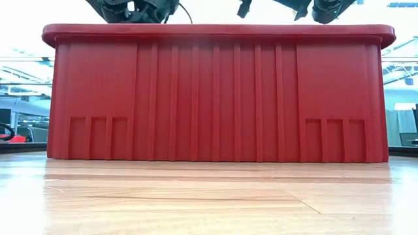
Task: Pick and place slides into bin
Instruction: Stack the black slide on top of the black slide in the red bin
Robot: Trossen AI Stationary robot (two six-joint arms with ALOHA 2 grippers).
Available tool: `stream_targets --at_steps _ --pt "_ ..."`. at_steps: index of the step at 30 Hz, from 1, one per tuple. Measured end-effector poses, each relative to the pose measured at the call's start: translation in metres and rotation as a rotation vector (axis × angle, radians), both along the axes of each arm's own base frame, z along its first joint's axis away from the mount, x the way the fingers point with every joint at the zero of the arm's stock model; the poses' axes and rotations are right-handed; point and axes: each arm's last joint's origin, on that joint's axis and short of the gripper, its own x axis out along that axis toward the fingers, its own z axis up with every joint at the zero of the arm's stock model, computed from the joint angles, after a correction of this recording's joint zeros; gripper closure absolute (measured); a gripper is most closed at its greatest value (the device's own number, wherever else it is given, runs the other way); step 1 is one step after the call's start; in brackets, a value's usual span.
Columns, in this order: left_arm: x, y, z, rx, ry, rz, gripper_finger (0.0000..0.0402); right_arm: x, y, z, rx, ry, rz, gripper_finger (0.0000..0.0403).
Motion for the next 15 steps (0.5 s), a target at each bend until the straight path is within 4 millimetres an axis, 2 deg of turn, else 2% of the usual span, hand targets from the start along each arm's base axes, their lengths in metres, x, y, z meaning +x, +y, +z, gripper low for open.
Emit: stream_targets --at_steps 7,11,15 --pt "0.015 -0.004 -0.008 -0.106 -0.302 0.237 0.0401 -0.003 0.001 0.004 -0.003 -0.02 0.003 0.0193" --pt "0.018 -0.013 -0.01 -0.135 -0.402 0.324 0.0401 -0.005 0.001 0.006 0.02 -0.056 -0.006 0.0193" --pt "0.021 -0.023 -0.014 -0.151 -0.43 0.353 0.0401 -0.005 0.001 0.007 0.033 -0.065 -0.026 0.0193"
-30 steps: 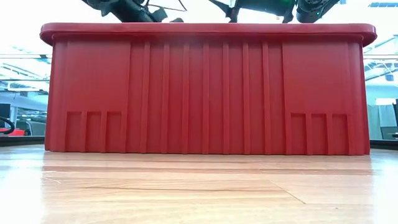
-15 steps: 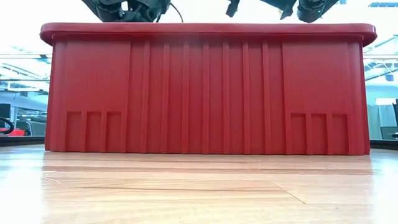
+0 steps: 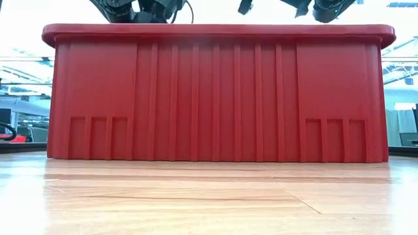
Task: Pick and place slides into bin
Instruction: Stack the black slide on top of the black slide in the red bin
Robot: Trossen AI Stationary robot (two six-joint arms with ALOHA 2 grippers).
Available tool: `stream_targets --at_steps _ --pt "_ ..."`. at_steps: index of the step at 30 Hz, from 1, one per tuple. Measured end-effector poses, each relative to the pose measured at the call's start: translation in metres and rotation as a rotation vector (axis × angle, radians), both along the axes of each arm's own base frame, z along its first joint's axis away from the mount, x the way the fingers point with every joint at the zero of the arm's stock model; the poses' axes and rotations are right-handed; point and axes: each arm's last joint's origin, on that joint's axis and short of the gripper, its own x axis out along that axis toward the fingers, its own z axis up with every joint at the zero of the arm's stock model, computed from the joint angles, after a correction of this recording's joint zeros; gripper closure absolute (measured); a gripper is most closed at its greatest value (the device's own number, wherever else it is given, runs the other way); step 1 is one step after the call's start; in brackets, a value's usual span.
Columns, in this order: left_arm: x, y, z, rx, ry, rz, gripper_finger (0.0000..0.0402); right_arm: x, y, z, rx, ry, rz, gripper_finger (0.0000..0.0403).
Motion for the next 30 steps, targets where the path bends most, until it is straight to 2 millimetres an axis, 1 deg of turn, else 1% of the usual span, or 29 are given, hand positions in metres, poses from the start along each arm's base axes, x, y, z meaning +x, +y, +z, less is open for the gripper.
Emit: stream_targets --at_steps 3,8,11,15,19,23,26,30 --pt "0.005 -0.008 -0.006 -0.029 -0.075 0.044 0.0401 0.0 0.0 0.0 0.002 -0.002 -0.002 0.0193" --pt "0.013 -0.022 -0.026 -0.1 -0.188 0.12 0.0401 -0.001 0.0 0.002 0.023 -0.032 -0.011 0.0193" --pt "0.019 -0.03 -0.037 -0.107 -0.211 0.143 0.0401 -0.003 0.0 0.003 0.016 -0.051 -0.029 0.0193" --pt "0.028 -0.04 -0.043 -0.096 -0.323 0.174 0.0401 -0.003 -0.001 0.004 0.061 -0.071 -0.067 0.0193" --pt "0.032 -0.047 -0.051 -0.056 -0.331 0.213 0.0401 -0.004 -0.001 0.005 0.059 -0.08 -0.062 0.0193" --pt "0.033 -0.051 -0.058 -0.033 -0.354 0.265 0.0401 -0.004 0.003 0.006 0.027 -0.085 -0.017 0.0193" --pt "0.036 -0.052 -0.066 -0.059 -0.343 0.238 0.0402 -0.003 0.004 0.005 0.016 -0.073 0.024 0.0193" --pt "0.048 -0.054 -0.077 -0.076 -0.373 0.229 0.0402 -0.004 0.001 0.006 0.018 -0.071 0.065 0.0193"
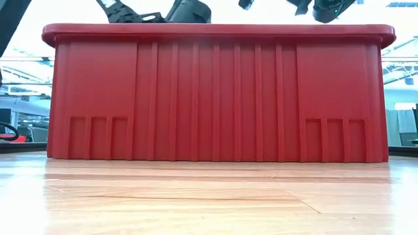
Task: Pick and place slides into bin
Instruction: Stack the black slide on top of the black slide in the red bin
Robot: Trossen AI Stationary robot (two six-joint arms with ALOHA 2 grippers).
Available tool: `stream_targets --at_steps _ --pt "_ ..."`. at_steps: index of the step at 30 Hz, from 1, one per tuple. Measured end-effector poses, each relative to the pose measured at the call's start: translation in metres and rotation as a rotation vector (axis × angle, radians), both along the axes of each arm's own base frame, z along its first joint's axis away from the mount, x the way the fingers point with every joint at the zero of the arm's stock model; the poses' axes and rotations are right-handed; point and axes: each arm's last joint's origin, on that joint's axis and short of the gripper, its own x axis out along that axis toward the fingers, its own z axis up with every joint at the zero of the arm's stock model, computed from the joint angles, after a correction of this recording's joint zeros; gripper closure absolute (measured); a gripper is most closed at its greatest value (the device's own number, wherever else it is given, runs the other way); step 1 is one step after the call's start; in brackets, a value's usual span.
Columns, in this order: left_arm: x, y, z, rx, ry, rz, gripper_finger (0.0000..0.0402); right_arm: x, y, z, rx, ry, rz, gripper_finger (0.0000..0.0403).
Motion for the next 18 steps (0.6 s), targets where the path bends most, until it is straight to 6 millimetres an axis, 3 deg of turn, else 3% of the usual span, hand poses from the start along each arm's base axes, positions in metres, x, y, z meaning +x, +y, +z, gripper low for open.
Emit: stream_targets --at_steps 9,18 --pt "0.045 -0.008 -0.008 -0.003 -0.028 -0.038 0.0401 -0.003 -0.005 0.002 0.02 -0.022 0.017 0.0193" --pt "0.046 -0.018 -0.011 -0.01 0.013 -0.08 0.0401 -0.006 -0.004 0.005 0.021 -0.069 0.018 0.0193"
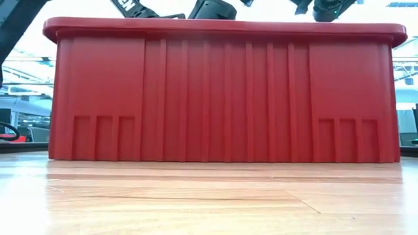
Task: Pick and place slides into bin
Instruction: Stack the black slide on top of the black slide in the red bin
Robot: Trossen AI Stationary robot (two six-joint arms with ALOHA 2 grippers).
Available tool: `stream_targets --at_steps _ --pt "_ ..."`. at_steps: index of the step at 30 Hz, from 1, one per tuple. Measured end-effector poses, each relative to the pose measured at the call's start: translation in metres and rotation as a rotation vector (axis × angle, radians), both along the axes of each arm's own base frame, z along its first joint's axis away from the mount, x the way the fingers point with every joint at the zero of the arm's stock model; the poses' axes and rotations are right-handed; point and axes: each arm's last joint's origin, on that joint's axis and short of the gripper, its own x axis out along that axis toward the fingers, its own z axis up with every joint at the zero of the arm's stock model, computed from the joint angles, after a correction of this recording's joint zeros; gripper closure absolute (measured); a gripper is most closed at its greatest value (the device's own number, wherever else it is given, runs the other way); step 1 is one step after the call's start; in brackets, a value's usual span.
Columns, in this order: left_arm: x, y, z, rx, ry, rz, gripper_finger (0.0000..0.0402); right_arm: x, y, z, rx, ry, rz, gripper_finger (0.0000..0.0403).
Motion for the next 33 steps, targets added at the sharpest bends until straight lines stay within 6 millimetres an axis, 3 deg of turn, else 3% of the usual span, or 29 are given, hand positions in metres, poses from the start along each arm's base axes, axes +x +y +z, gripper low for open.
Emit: stream_targets --at_steps 17,26,33 --pt "-0.001 -0.019 -0.005 -0.01 0.118 -0.12 0.04 0.0 0.0 0.0 0.001 0.001 -0.001 0.0193" --pt "-0.018 -0.019 0.025 0.013 0.3 -0.187 0.04 0.0 0.0 0.0 -0.003 0.003 0.0 0.0193" --pt "-0.02 -0.018 0.023 -0.017 0.348 -0.227 0.0398 0.0 0.0 0.0 -0.001 0.005 -0.002 0.0193"
